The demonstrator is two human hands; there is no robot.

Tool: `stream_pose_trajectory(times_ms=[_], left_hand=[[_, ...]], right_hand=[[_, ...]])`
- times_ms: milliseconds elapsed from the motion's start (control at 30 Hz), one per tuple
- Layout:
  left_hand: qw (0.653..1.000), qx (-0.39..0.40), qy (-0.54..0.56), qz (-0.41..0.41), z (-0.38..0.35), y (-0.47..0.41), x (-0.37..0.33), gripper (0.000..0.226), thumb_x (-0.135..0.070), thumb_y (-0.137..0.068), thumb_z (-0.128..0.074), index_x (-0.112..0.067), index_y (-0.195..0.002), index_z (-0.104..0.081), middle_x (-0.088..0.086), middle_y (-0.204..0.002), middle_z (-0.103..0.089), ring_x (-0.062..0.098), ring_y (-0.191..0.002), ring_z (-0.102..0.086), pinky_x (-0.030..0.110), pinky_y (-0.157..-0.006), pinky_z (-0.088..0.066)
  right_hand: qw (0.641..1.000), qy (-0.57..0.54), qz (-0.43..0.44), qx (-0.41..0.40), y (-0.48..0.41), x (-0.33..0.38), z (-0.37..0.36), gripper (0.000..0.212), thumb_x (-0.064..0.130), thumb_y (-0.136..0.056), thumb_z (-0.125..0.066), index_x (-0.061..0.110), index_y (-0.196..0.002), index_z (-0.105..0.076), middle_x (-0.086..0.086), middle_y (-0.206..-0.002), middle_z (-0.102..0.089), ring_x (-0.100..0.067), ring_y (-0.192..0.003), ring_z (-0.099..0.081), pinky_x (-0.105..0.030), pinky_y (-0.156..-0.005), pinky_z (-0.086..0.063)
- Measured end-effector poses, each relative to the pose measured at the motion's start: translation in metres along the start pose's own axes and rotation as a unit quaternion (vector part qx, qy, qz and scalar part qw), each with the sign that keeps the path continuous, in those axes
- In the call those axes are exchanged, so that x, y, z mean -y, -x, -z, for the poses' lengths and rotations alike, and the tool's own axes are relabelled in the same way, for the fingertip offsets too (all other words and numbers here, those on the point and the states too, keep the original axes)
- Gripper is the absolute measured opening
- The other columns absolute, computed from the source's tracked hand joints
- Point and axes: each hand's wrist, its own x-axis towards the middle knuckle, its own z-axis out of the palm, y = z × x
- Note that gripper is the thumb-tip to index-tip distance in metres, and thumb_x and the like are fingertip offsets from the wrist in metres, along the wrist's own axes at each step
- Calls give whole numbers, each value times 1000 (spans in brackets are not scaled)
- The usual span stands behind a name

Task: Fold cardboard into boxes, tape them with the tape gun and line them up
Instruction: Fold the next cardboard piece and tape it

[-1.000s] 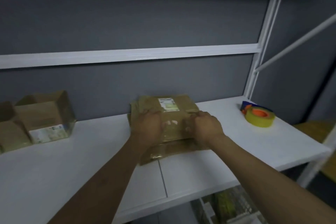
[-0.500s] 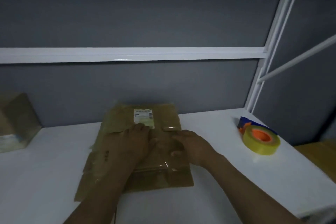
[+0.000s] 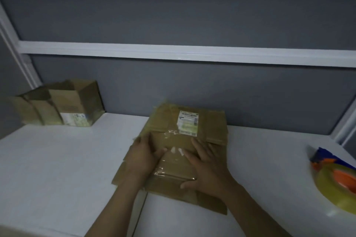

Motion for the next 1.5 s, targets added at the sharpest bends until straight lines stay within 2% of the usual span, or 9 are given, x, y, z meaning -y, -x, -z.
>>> stream_pose_trajectory(times_ms=[200,367,500,700,900,967,1067,1300,1500], left_hand=[[981,-51,185,-7,38,0,-27,54,-38,-87,-69,-22,-136,-52,0,-123,-64,20,-109,-60,31,-93,-44],[941,-38,323,-89,52,-11,-56,32,-36,-98,-50,-27,-127,-59,-10,-122,-63,8,-109,-58,15,-83,-44],[949,-27,244,-198,46,-39,-88,48,-25,-94,-60,-34,-138,-43,-3,-136,-43,13,-121,-46,20,-99,-41],[938,-36,96,-330,29,-84,-159,60,-38,-75,-72,-34,-132,-53,6,-139,-50,27,-129,-45,50,-107,-36],[926,63,87,-362,6,-88,-230,78,-43,-74,-78,-32,-142,-41,-7,-107,-65,15,-98,-61,30,-88,-48],[929,59,49,-363,-3,-86,-249,39,-41,-77,-75,-33,-112,-59,-10,-93,-65,17,-91,-61,31,-76,-47],[937,26,21,-348,-13,-74,-273,33,-36,-81,-70,-19,-66,-47,-8,-62,-56,19,-67,-56,31,-59,-40],[968,-7,-7,-252,-29,-38,-329,32,-39,-80,-74,-11,-72,-59,-4,-66,-63,16,-67,-59,29,-61,-45],[969,114,-15,-218,-31,-5,-347,19,-29,-90,-66,-13,-87,-73,-1,-79,-68,10,-74,-63,21,-63,-43]], right_hand=[[987,6,22,-159,-4,4,-1,69,57,-76,-42,21,-134,-52,-2,-134,-57,-22,-117,-60,-42,-81,-57],[932,-20,4,-363,-4,-27,35,43,37,-99,-38,13,-117,-69,-5,-100,-73,-18,-74,-69,-25,-60,-54],[894,-122,-71,-425,6,-57,79,32,37,-96,-50,17,-105,-73,0,-97,-73,-3,-86,-58,-7,-72,-40],[864,-349,-149,-329,35,-114,131,29,8,-86,-67,32,-101,-61,7,-109,-58,-7,-98,-55,-5,-84,-38],[824,-381,-215,-360,70,-177,161,12,13,-90,-63,22,-84,-67,7,-80,-67,-1,-68,-63,-12,-57,-47],[804,-409,-224,-369,79,-199,169,11,14,-92,-62,16,-83,-67,7,-71,-68,-2,-60,-64,-15,-52,-48],[824,-353,-245,-370,76,-241,169,11,23,-93,-60,15,-87,-64,0,-79,-67,-17,-72,-65,-24,-58,-47],[860,-354,-267,-253,40,-293,148,92,44,-89,-60,15,-153,-1,-7,-157,-19,-29,-142,-24,-47,-114,-26],[812,-516,-227,-151,40,-282,150,91,59,-88,-53,21,-154,-2,-3,-157,-23,-26,-138,-33,-41,-110,-34]])
